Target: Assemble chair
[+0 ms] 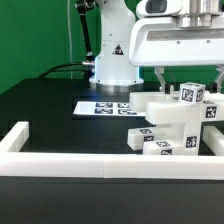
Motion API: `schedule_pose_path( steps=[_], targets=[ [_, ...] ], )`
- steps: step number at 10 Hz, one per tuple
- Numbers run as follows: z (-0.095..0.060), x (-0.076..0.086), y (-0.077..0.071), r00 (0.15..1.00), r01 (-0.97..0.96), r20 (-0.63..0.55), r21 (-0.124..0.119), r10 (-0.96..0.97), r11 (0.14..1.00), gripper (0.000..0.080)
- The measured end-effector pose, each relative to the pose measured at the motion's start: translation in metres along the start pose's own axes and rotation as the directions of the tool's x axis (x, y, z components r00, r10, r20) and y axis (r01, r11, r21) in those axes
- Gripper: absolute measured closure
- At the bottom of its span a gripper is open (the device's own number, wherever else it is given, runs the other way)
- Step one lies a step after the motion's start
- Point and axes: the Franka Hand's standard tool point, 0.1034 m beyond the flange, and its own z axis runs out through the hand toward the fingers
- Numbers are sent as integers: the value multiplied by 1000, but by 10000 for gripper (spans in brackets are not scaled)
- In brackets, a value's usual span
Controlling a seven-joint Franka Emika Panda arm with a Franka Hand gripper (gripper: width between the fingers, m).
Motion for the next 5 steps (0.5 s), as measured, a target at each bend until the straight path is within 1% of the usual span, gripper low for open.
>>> schedule_pose_path(
  steps=[1, 5],
  targets=[
    [0, 0, -1, 994, 113, 3, -13, -113, 993, 151],
    [-1, 0, -2, 935, 354, 14, -33, -354, 935, 151]
  ],
)
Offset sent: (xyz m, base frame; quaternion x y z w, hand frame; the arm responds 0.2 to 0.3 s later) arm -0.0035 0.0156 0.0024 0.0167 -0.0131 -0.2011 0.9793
